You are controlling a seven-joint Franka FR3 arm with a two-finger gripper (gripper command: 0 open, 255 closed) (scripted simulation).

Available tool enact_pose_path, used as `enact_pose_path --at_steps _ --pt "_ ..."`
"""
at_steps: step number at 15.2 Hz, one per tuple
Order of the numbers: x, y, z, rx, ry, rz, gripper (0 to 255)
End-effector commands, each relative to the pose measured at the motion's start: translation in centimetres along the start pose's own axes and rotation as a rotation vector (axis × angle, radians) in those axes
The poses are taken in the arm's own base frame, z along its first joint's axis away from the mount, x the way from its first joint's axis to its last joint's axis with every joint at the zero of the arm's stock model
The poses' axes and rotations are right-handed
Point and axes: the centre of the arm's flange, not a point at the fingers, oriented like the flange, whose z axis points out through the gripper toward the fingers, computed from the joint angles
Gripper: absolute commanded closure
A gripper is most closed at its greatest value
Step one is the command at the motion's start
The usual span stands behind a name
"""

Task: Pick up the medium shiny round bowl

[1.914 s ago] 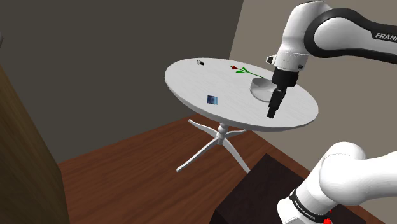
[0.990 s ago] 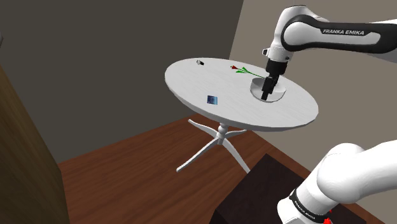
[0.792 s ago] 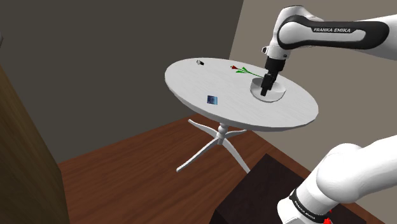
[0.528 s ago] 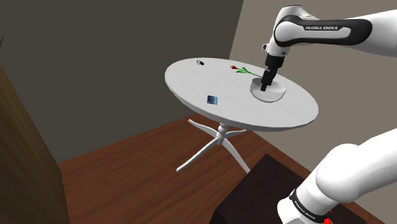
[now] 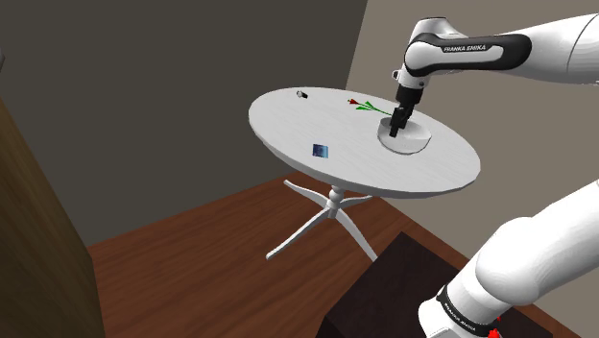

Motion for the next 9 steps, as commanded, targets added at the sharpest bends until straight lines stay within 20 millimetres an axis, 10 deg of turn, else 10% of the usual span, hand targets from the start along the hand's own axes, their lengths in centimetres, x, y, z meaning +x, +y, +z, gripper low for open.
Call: enact_pose_path --at_steps 1,4,5,9 --pt "0.07 -0.08 1.07 0.000 0.000 0.000 0" --pt "0.12 -0.13 1.90 0.000 0.000 0.000 0" --pt "0.10 -0.11 1.90 0.000 0.000 0.000 255" --pt "0.10 -0.13 1.89 0.000 0.000 0.000 255"
